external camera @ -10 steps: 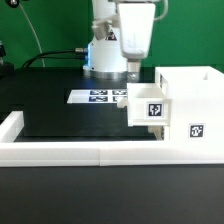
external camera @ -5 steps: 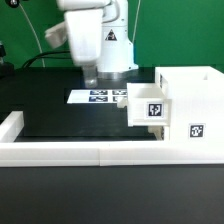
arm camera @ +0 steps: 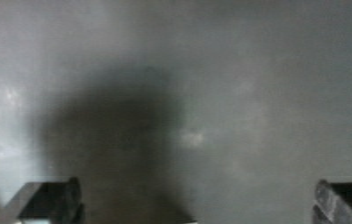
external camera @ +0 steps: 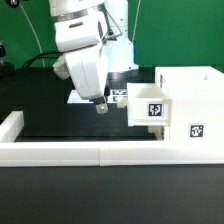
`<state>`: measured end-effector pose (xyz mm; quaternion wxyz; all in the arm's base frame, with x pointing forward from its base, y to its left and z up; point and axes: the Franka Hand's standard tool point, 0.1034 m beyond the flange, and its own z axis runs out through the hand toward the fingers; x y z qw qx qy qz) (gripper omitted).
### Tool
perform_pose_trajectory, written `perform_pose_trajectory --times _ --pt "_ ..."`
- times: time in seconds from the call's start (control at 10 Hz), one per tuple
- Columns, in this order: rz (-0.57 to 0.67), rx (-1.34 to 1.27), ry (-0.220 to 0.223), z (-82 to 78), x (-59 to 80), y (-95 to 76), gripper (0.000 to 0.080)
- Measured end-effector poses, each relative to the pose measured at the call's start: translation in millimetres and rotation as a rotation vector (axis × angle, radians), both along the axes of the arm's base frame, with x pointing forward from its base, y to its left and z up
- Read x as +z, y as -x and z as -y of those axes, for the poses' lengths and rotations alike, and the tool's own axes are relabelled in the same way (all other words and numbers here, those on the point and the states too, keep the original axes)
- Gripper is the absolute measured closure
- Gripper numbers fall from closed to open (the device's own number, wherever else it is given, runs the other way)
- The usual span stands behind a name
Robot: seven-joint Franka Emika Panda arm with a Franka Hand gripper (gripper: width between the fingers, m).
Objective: Assemble drawer
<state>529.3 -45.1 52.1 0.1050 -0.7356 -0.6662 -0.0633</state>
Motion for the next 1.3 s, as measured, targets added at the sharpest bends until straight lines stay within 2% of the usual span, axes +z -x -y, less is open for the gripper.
perform_pose_trajectory --times 0.2,0.4,0.8,1.0,1.3 --pt "-0.014 -0.052 -0.006 -19.1 2.7 -2.8 0.015" --pt "-0.027 -0.095 -0.013 -47.6 5.1 -5.8 0.015" --pt "-0.049 -0.127 -0.014 -76.9 5.6 -4.6 0.015" --pt "-0.059 -0.151 -0.006 -83.5 5.4 -4.2 0.015" --pt "-0.06 -0.156 -0.004 -79.6 4.7 -3.7 0.015"
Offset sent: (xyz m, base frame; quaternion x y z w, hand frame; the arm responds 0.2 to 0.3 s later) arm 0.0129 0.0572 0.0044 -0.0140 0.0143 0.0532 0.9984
